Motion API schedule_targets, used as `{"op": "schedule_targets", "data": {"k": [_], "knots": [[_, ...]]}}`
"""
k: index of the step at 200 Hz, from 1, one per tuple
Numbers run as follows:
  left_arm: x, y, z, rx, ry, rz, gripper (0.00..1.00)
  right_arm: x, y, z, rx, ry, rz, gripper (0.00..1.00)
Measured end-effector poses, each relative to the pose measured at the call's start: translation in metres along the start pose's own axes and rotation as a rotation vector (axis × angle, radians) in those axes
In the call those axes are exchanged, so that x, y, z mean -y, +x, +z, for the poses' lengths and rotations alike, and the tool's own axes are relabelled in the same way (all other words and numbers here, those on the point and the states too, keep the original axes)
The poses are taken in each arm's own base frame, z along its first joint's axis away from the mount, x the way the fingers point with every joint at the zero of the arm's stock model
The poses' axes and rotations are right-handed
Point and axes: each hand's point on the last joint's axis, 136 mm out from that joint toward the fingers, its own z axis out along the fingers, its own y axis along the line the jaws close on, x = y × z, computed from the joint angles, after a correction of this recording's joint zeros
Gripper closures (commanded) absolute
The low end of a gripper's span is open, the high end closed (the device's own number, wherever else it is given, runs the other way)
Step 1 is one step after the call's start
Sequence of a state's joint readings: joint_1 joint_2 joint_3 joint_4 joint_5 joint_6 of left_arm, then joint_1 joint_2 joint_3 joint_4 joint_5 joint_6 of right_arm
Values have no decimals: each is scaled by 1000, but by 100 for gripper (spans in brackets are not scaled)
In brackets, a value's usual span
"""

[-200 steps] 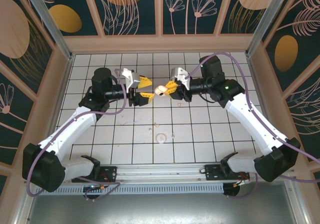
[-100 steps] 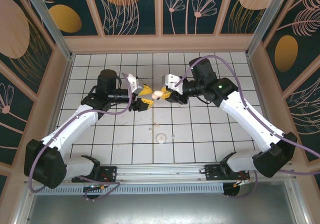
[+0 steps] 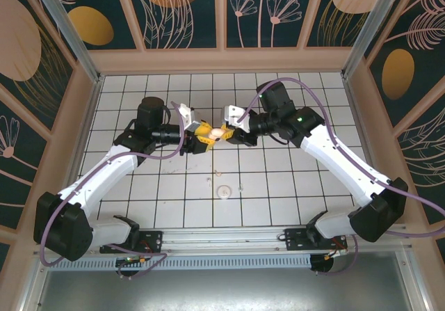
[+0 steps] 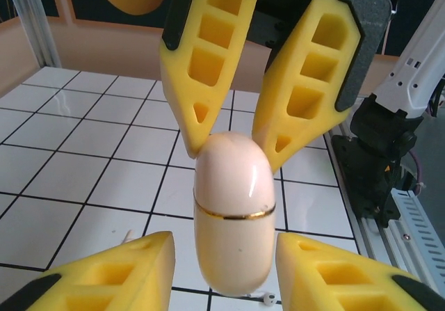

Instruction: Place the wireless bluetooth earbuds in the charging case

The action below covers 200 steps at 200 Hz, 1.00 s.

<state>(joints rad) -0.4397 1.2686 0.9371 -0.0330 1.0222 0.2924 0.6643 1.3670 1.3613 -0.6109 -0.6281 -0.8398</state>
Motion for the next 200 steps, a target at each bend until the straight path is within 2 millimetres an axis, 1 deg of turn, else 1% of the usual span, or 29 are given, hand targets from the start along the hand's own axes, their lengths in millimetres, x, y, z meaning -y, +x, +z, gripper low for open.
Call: {"op": "schedule_targets", "data": {"k": [10, 18, 34, 49, 67, 78, 95, 103, 113, 135, 156, 169, 200], "knots": [[0, 0, 0, 1, -1, -4, 58, -1, 0, 1, -1, -4, 0, 78], [0, -1, 0, 2, -1, -5, 61, -1, 0, 2, -2, -5, 0, 78], [0, -1, 0, 4, -2, -8, 71, -1, 0, 2, -2, -7, 0, 78], [0, -2, 0, 5, 1, -13, 77, 0, 0, 2, -2, -2, -1, 78], [0, -2, 0, 3, -3, -8, 81, 0, 0, 2, -3, 1, 1, 77], [0, -1, 0, 1, -8, -5, 83, 1, 0, 2, -3, 3, 5, 74], [0, -3, -1, 3, -17, 5, 83, 1, -1, 2, 3, 5, 5, 60], [0, -4, -2, 3, -25, 10, 83, 2, -3, 3, 8, 6, 12, 56], [-1, -4, -3, 2, -34, 13, 83, 3, -5, 3, 17, 12, 17, 53], [0, -2, -2, 0, -34, 11, 83, 6, -6, 5, 36, 24, 28, 52], [0, 5, -1, -8, -32, -3, 83, 5, 4, 9, 38, 26, 68, 52], [0, 9, -1, -12, -36, -7, 82, 8, 8, 8, 48, 24, 105, 52], [-4, 17, 0, -21, -60, -9, 81, 27, 11, -2, 85, 69, 179, 51]]}}
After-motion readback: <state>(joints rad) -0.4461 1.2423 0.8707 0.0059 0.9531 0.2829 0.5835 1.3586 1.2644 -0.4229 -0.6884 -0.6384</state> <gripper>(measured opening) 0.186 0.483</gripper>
